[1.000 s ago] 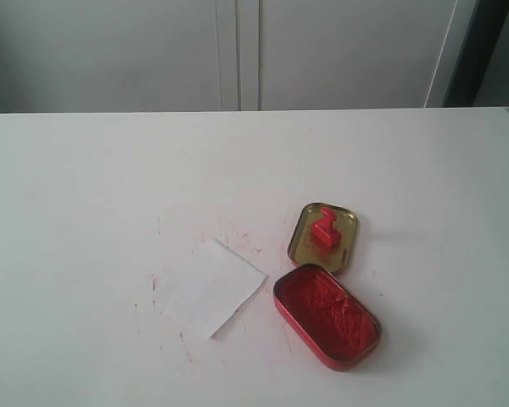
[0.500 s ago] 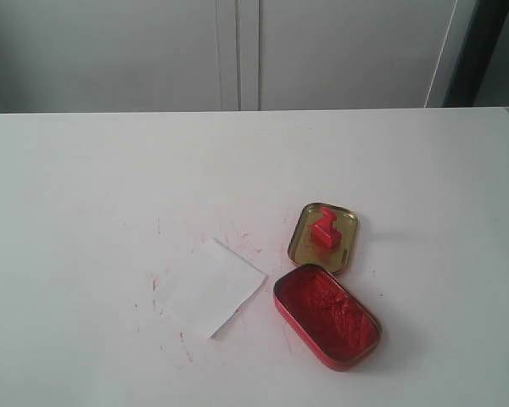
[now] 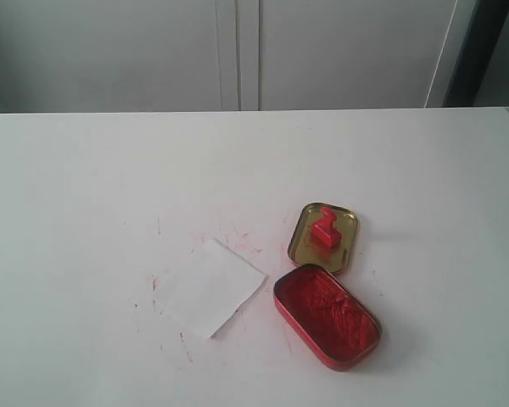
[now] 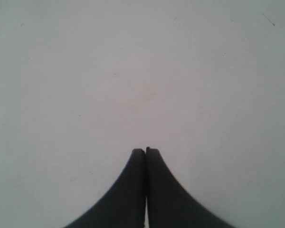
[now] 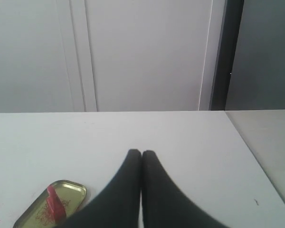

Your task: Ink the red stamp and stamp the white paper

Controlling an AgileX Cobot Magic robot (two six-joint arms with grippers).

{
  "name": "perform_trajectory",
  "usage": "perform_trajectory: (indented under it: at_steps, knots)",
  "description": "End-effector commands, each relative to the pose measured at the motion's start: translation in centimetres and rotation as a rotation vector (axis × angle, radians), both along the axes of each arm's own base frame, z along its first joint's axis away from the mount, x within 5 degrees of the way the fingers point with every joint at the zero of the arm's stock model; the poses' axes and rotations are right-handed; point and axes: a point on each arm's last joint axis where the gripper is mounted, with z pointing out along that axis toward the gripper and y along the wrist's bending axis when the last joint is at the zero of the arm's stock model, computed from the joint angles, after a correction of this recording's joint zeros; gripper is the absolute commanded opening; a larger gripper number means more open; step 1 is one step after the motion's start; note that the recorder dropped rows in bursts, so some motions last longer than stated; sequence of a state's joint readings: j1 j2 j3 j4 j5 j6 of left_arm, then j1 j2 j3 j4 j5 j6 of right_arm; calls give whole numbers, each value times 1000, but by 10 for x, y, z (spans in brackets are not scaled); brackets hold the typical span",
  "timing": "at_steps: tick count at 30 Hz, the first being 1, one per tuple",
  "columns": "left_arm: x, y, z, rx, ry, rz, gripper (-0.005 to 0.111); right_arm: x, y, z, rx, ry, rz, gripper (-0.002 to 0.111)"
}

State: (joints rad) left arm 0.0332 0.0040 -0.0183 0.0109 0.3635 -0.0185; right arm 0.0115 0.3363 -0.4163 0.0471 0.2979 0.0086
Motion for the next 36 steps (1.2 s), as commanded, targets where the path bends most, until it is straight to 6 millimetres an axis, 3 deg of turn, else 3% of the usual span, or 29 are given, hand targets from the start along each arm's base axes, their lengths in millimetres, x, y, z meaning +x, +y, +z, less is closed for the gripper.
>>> perform_trajectory:
  at_steps: [1,10,20,24,36]
  knots:
    - [0,-1,-2,-6,3,-8,0,1,1,-1,-12,23,9,0]
    - [0,-1,-2,-6,3,-8,0,17,1,11,-15,169,15,0]
    - [0,-1,-2,-6,3,-8,0,61,3,28,-7,402,27,0]
    - [0,-1,-2,-6,3,-8,0,94,4,21,-7,582,32,0]
    - [0,-1,-2,-6,3,-8,0,163,9,-7,28,807,49,0]
